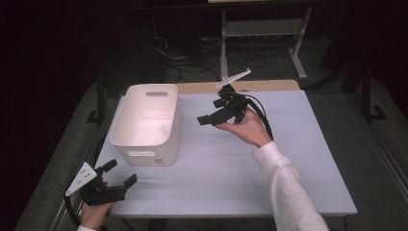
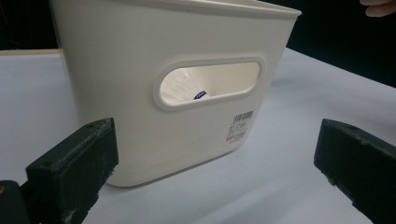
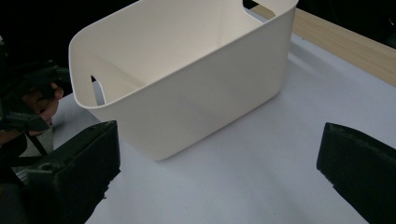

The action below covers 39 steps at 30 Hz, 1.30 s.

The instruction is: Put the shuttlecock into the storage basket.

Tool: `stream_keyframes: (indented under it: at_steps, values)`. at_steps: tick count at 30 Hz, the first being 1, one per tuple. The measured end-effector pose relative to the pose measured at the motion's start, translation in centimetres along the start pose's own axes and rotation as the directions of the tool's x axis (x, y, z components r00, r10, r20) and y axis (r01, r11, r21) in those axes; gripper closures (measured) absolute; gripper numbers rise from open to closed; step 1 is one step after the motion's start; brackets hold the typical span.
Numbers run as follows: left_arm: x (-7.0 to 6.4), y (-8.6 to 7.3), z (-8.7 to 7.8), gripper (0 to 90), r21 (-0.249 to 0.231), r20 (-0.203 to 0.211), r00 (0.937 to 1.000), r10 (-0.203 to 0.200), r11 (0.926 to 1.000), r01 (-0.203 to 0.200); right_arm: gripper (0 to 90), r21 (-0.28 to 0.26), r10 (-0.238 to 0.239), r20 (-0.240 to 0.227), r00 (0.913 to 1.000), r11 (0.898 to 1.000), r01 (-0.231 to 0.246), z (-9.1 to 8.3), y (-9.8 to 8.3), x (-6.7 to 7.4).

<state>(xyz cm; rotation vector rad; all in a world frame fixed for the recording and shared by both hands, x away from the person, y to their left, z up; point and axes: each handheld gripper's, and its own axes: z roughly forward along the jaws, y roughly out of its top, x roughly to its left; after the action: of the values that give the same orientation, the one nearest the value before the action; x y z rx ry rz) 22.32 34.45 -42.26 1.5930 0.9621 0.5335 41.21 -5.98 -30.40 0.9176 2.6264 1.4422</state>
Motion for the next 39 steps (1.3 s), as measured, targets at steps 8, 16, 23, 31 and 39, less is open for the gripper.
stream_keyframes:
  at_steps: [8, 16, 23, 31, 39]
  values:
    - [0.0, 0.0, 0.0, 0.0, 0.004, -0.005, 1.0, -0.001, 1.0, 0.001, 0.0, -0.007, 0.008, 0.003, 1.0, 1.0, -0.008, -0.5, -1.2, -0.6]
    - [0.0, 0.0, -0.1, 0.0, 0.009, -0.01, 0.9999, -0.001, 1.0, 0.001, 0.0, -0.016, 0.025, 0.006, 0.9997, 1.0, -0.025, -1.1, -2.1, -1.1]
    - [0.0, 0.0, 0.0, 0.0, 0.007, -0.012, 0.9999, -0.006, 1.0, 0.006, 0.0, -0.024, 0.036, 0.009, 0.9993, 0.999, -0.036, -1.5, -3.0, -1.5]
    - [0.0, 0.0, 0.0, 0.0, 0.009, -0.011, 0.9999, -0.006, 0.9999, 0.006, 0.0, -0.026, 0.052, 0.014, 0.9985, 0.998, -0.052, -2.0, -4.0, -2.0]
    - [0.0, 0.0, 0.0, 0.0, 0.013, -0.014, 0.9999, -0.004, 0.9999, 0.004, 0.0, -0.037, 0.065, 0.013, 0.9978, 0.997, -0.065, -2.4, -4.9, -2.5]
